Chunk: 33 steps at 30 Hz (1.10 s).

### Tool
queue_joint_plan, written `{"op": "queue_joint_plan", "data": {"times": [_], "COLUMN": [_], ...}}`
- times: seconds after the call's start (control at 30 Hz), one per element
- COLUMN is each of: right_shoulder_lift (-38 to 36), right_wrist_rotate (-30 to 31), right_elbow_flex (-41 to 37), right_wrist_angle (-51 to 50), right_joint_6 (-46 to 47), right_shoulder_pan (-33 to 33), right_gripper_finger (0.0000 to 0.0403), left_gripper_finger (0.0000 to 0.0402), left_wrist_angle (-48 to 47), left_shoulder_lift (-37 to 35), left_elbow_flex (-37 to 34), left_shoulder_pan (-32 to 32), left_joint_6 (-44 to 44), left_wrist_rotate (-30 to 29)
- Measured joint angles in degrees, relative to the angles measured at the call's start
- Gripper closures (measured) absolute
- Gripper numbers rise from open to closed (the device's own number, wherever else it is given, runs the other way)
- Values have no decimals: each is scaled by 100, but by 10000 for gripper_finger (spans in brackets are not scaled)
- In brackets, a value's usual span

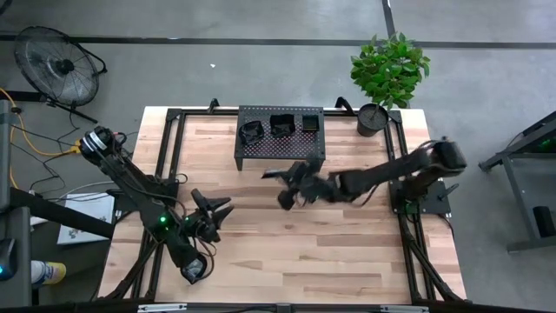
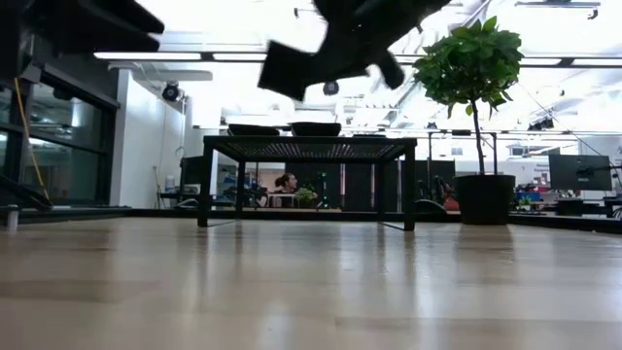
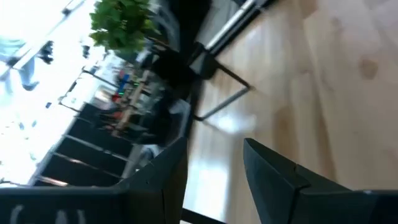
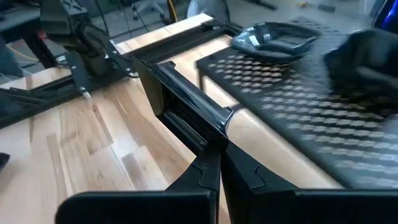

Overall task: Pick & Place Mini shaped plates
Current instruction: Stack the square plate on top of the square plate on the shelf

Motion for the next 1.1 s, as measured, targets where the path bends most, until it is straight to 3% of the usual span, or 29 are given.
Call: {"op": "queue_joint_plan", "data": {"times": [0.27,0.43,0.77,1.1], "right_shoulder_lift": [-1548,-2065,-2090,-1809], "right_wrist_rotate": [-1270,-2060,-4300,-5592], "right_elbow_flex": [0,0,0,0], "right_wrist_angle": [-1843,-2345,-2433,-2542], "right_joint_6": [426,472,578,95], "right_shoulder_pan": [-1156,-2150,-3912,-4787], "right_gripper_finger": [403,403,403,403], "left_gripper_finger": [252,252,252,252], "left_wrist_angle": [-267,-355,-467,-449], "left_shoulder_lift": [0,0,0,0], "left_elbow_flex": [0,0,0,0], "left_shoulder_pan": [2,2,12,15], "left_joint_6": [-206,-212,-216,-229], "left_wrist_rotate": [458,590,586,424]}}
